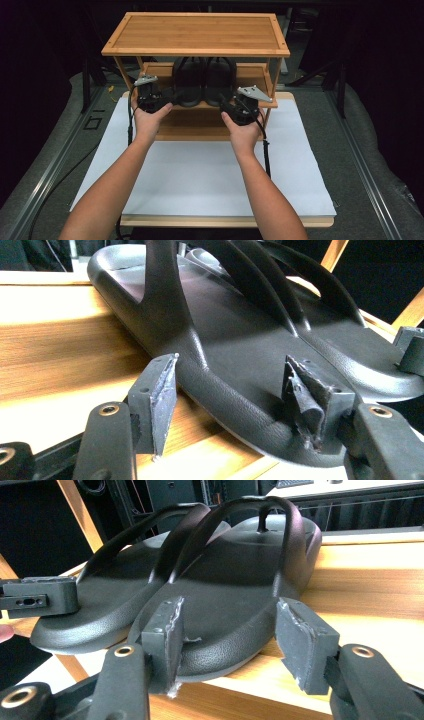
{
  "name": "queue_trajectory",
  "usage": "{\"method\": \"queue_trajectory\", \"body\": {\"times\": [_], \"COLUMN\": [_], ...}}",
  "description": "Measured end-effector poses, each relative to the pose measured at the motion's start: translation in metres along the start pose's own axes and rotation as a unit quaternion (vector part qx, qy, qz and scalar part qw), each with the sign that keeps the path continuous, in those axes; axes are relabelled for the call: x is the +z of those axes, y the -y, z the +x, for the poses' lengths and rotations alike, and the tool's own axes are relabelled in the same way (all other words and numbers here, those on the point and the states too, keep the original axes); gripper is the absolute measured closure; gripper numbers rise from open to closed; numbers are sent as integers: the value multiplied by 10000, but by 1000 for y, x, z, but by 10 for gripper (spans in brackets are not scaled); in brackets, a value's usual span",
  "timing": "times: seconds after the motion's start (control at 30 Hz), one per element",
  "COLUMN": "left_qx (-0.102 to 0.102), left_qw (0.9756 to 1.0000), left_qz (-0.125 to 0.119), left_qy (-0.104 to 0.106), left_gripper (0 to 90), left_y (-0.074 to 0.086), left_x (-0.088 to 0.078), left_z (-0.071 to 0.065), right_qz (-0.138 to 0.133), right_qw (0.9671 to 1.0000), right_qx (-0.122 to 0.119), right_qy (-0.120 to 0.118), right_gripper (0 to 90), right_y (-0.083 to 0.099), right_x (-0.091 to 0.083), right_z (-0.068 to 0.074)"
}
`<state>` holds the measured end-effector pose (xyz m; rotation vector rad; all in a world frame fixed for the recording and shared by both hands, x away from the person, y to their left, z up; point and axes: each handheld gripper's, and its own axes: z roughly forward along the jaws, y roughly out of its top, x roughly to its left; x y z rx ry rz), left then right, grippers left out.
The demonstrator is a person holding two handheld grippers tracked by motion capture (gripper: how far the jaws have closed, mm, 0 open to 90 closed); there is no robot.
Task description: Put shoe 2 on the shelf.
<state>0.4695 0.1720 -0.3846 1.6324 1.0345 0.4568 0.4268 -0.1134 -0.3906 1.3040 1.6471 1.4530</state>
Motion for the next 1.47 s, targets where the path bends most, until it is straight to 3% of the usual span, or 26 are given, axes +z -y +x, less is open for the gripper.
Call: {"method": "queue_trajectory", "body": {"times": [0.27,0.57,0.73,0.83,0.87,0.93,1.07,1.13,1.2,1.47], "left_qx": [145,287,314,320,329,294,305,354,356,228], "left_qw": [9999,9995,9994,9994,9994,9995,9995,9994,9993,9988], "left_qz": [-63,-132,-98,-54,-29,-34,-40,-16,51,302], "left_qy": [-29,86,86,82,62,69,-8,-60,-95,-311], "left_gripper": [386,382,382,382,382,381,380,380,380,349], "left_y": [2,6,17,26,31,38,53,62,73,112], "left_x": [-17,-49,-66,-75,-78,-84,-94,-98,-101,-112], "left_z": [-3,-7,-5,-3,-1,1,5,8,12,29], "right_qz": [14,-14,193,248,251,303,300,277,308,583], "right_qw": [9997,9987,9980,9973,9976,9970,9966,9961,9967,9957], "right_qx": [-230,-495,-590,-655,-640,-686,-747,-779,-711,-616], "right_qy": [34,132,141,209,34,175,169,309,249,386], "right_gripper": [452,449,442,441,441,440,435,434,431,407], "right_y": [-5,-8,-1,4,6,11,23,29,35,72], "right_x": [-17,-52,-70,-80,-83,-91,-104,-110,-114,-125], "right_z": [-2,-10,-18,-21,-24,-26,-30,-32,-35,-53]}}
